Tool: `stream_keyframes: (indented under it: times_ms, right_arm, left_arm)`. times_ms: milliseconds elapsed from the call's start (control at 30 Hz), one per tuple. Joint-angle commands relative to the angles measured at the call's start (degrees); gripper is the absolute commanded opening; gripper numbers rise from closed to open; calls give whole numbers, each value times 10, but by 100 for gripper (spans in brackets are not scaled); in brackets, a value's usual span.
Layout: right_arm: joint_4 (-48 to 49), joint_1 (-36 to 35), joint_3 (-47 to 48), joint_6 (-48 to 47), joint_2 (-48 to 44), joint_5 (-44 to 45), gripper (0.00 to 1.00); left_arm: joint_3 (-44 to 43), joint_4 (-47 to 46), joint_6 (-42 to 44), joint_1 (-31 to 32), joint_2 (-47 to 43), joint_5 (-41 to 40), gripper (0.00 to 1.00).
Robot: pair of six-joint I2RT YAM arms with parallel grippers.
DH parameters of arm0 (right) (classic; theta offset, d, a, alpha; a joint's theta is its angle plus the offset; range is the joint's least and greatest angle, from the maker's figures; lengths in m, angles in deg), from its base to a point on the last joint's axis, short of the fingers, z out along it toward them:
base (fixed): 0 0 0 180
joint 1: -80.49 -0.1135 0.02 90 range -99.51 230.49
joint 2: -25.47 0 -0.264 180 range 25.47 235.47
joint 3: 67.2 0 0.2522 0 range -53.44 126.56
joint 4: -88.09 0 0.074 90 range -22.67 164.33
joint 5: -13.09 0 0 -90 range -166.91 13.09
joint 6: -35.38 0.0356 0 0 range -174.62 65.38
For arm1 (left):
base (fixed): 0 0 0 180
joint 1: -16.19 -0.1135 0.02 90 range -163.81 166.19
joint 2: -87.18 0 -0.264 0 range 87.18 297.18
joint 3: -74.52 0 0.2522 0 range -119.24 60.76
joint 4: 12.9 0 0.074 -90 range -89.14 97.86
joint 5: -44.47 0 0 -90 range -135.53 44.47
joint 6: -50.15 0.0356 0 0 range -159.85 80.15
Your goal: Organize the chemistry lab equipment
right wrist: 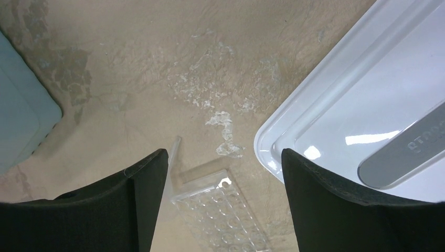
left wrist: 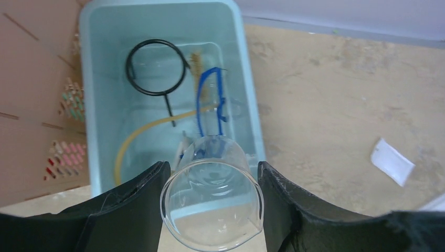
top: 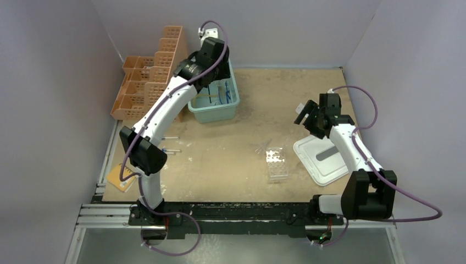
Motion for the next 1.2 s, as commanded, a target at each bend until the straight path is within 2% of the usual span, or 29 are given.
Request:
stream_keyframes:
  times_ms: [0, 367, 700, 833, 933, 1167]
  right_arm:
    - [7, 2, 10, 0, 8, -8, 80]
    - [3, 2, 14, -1, 14, -8, 80]
    - [2, 2, 14, -1, 18, -7, 79]
    - [1, 2, 16, 0, 20, -7, 79]
    - [-1, 1, 19, -1, 23, -8, 79]
    - [-3, 2, 23, -2, 22, -8, 79]
  left_arm:
    - [33, 18, 19, -34, 9, 11, 29]
    - [101, 4, 38, -83, 64, 52, 27]
    - [179, -31, 40, -100, 85, -12, 27]
    - [227, -86, 38, -101, 75, -69, 27]
    - [240, -101, 37, -101, 77, -68, 27]
    - [260, -135, 26, -106, 78, 8, 41]
